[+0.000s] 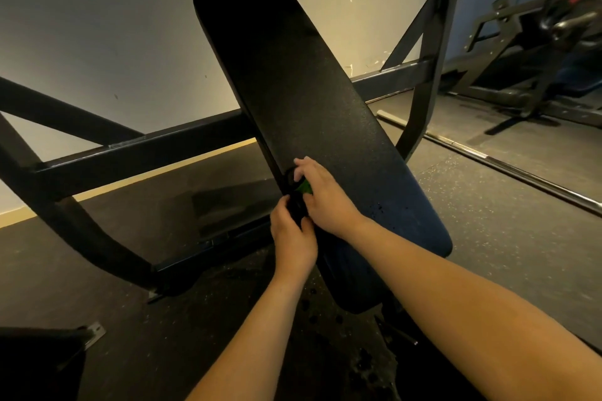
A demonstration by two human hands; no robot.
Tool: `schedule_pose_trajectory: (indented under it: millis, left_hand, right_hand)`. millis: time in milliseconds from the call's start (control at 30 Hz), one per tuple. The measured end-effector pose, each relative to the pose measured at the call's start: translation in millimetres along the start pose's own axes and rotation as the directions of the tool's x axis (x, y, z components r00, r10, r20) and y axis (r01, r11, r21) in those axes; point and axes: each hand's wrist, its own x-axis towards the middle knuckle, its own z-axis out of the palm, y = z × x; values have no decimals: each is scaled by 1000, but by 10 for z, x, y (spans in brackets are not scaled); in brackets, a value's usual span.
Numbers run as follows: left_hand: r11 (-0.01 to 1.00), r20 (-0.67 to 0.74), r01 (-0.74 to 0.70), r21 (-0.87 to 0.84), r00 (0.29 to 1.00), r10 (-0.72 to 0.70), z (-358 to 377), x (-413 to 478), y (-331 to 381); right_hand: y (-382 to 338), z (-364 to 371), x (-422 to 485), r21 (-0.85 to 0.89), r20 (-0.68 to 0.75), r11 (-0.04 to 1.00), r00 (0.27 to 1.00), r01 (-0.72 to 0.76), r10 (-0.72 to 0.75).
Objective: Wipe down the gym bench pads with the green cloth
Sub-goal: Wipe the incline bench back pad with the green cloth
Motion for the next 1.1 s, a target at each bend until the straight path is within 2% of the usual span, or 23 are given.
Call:
schedule_pose_trajectory:
  millis: [100, 200, 300, 367, 433, 500, 600, 700, 800, 900, 1000, 1067, 1100]
  left_hand:
    - [995, -15, -13, 94, 1000, 15, 78, -97, 59]
    - [994, 1, -1, 106, 1000, 1, 66, -139, 68]
    - [995, 32, 3, 103, 999, -6, 28, -133, 61]
    - [995, 47, -1, 96, 999, -3, 13, -139, 39]
    - [997, 59, -5, 82, 998, 0, 9, -149, 19]
    - [999, 48, 11, 37, 999, -12, 10, -136, 0]
    - [999, 21, 42, -4, 999, -42, 36, -142, 8]
    - [999, 10, 42, 17, 999, -43, 116, -223, 53]
    - [998, 19, 40, 58, 999, -41, 188, -297, 91]
    - [996, 31, 39, 79, 999, -42, 205, -295, 78]
    - [995, 46, 10, 98, 999, -15, 180, -294, 43]
    - [992, 48, -12, 123, 999, 6, 179, -303, 32]
    - [991, 44, -14, 131, 999, 9, 183, -310, 37]
  right_hand:
    - [160, -150, -81, -59, -170, 987, 976, -152, 140]
    - [348, -274, -186, -26, -348, 940, 885, -339, 309]
    - [411, -256, -252, -26, -425, 914, 832, -405, 357]
    - [350, -152, -285, -34, -431, 930, 845, -365, 316]
    - [263, -12, -349, -82, -395, 965, 897, -248, 197]
    - [193, 119, -459, -160, -299, 979, 952, -126, 74]
    - [230, 184, -638, -305, -183, 952, 982, -22, -36]
    - [390, 91, -731, -458, -140, 889, 988, -7, -64]
    - [561, -71, -772, -519, -197, 849, 980, -102, -2]
    - [755, -265, -818, -448, -356, 833, 920, -324, 166]
    - [841, -333, -829, -236, -509, 805, 775, -544, 374]
    - [772, -263, -789, -147, -540, 806, 730, -573, 420]
    - [709, -210, -770, -134, -540, 822, 736, -554, 408]
